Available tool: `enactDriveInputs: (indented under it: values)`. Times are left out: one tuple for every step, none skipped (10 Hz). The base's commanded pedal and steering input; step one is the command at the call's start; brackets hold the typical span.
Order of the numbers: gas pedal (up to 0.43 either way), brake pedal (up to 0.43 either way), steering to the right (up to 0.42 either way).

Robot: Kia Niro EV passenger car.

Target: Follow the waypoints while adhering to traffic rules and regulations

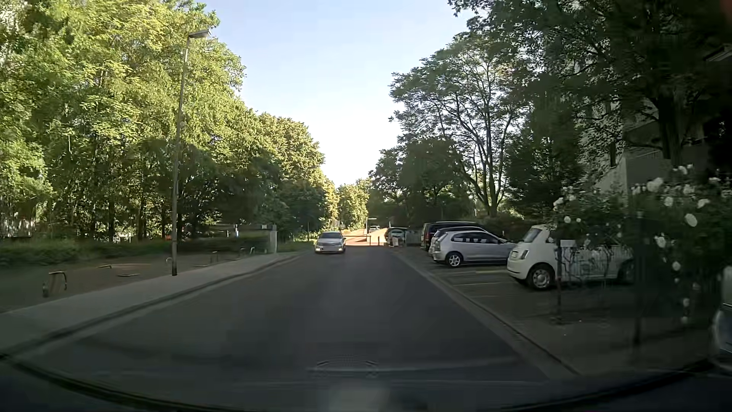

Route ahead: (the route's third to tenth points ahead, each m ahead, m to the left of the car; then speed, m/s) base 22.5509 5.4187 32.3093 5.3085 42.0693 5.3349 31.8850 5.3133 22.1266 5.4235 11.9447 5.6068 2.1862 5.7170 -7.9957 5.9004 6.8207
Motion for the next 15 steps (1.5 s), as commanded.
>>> enactDriveInputs:
  values:
    - [0.0,0.0,0.0]
    - [0.0,0.0,0.0]
    - [0.0,0.0,0.0]
    - [0.0,0.0,0.0]
    - [0.0,0.0,0.003]
    - [0.0,0.0,0.003]
    - [0.0,0.0,0.003]
    - [0.0,0.0,0.003]
    - [0.0,0.0,0.003]
    - [0.0,0.0,0.003]
    - [0.0,0.0,0.003]
    - [0.0,0.0,0.003]
    - [0.0,0.0,0.003]
    - [0.0,0.0,0.003]
    - [0.0,0.0,0.003]
